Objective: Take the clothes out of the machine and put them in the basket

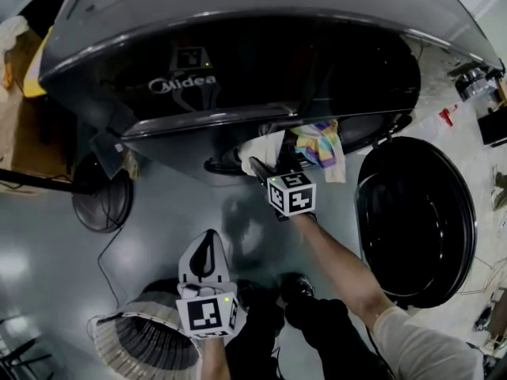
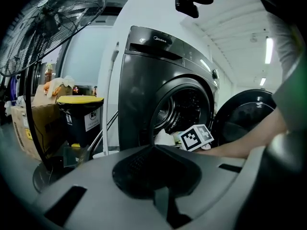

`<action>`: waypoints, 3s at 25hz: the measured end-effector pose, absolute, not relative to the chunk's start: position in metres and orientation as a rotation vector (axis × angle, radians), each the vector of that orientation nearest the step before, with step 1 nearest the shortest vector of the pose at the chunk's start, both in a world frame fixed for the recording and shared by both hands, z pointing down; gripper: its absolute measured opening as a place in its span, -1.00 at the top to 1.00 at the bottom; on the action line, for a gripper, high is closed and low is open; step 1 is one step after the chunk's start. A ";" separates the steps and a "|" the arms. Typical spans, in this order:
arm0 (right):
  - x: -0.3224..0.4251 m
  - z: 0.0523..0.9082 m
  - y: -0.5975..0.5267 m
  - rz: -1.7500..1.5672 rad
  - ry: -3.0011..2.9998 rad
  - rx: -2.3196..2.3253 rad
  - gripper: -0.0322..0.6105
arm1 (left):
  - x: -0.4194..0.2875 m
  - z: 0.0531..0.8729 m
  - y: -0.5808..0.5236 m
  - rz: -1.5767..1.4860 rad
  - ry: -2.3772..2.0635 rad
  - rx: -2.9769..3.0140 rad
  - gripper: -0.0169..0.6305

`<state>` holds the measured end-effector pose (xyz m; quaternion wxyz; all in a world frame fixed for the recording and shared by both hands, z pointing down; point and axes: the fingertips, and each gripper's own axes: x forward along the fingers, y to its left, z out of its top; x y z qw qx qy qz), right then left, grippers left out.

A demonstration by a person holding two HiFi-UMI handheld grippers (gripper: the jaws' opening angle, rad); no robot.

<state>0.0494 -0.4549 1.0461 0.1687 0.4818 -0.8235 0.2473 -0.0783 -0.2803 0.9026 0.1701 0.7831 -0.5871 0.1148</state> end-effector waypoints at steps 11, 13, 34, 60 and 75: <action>0.058 0.986 -0.436 0.631 -2.346 1.342 0.43 | -0.079 0.867 -0.270 0.355 -1.657 2.202 0.89; 0.058 0.961 -0.425 0.605 -2.357 1.332 0.43 | -0.079 0.849 -0.268 0.350 -1.653 2.192 0.89; 0.105 0.624 -0.283 0.467 -2.381 1.268 0.44 | -0.075 0.559 -0.241 0.319 -1.760 2.182 0.89; -0.062 0.382 -0.062 0.077 -2.797 0.274 0.44 | -0.233 0.370 0.122 0.169 -2.570 1.293 0.89; -0.276 0.380 0.134 -0.055 -2.799 -0.196 0.43 | -0.337 0.394 0.356 0.086 -2.662 0.879 0.89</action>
